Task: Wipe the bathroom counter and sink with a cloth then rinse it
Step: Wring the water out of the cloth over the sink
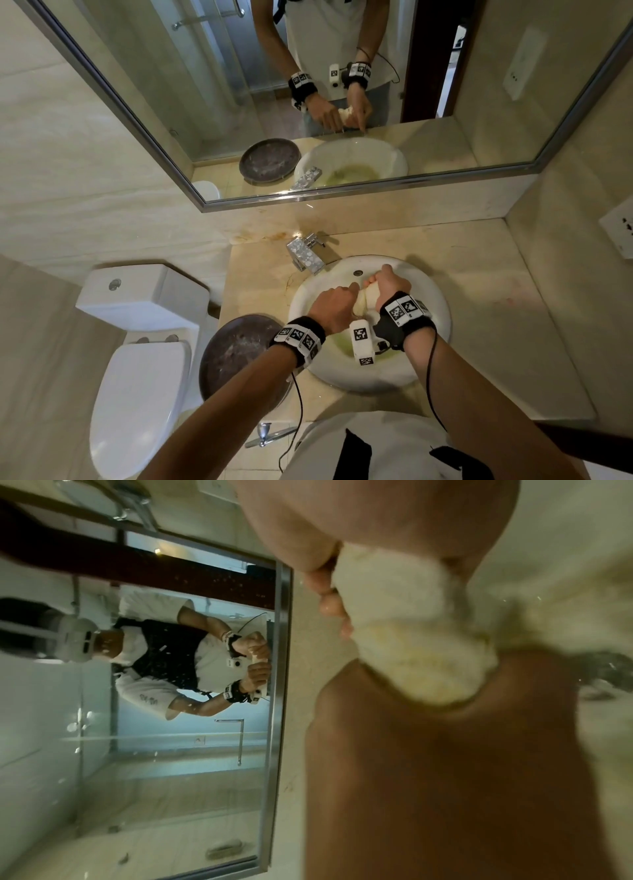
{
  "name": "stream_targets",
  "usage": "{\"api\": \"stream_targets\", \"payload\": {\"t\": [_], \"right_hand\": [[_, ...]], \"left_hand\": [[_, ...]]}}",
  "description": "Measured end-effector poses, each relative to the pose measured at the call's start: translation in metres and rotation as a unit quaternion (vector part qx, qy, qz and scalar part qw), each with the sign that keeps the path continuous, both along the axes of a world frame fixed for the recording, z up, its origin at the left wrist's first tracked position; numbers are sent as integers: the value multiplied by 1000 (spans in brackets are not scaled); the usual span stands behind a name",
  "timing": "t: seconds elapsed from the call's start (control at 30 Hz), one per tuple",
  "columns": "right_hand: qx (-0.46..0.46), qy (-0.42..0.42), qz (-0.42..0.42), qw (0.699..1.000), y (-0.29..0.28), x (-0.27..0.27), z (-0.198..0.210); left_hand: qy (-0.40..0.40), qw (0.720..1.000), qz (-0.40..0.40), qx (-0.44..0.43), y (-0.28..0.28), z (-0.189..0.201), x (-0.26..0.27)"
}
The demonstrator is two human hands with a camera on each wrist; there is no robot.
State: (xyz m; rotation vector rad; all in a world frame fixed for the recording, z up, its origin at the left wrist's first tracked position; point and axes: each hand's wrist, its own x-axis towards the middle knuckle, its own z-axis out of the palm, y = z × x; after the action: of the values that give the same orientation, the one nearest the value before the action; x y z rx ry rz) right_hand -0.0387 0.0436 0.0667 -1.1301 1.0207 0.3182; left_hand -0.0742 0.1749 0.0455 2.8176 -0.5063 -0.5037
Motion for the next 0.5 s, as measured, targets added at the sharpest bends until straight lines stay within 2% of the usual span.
{"api": "stream_targets", "payload": {"t": [0.03, 0.1, 0.2, 0.37, 0.43, 0.5], "right_hand": [[11, -15, 10, 1000, -1, 1, -1], [24, -50, 31, 998, -2, 4, 1], [23, -123, 93, 988, -2, 7, 12], [28, -264, 239, 934, 1, 3, 40], [53, -300, 251, 919, 7, 5, 51], [79, -310, 256, 912, 10, 8, 61]], "left_hand": [[14, 1000, 5, -20, 4, 3, 2], [98, 990, 29, -93, 15, 8, 9], [233, 948, 59, -206, 32, 24, 19], [312, 904, 76, -281, 50, 50, 33], [344, 870, 89, -342, 46, 58, 32], [395, 815, 95, -413, 39, 58, 26]]}}
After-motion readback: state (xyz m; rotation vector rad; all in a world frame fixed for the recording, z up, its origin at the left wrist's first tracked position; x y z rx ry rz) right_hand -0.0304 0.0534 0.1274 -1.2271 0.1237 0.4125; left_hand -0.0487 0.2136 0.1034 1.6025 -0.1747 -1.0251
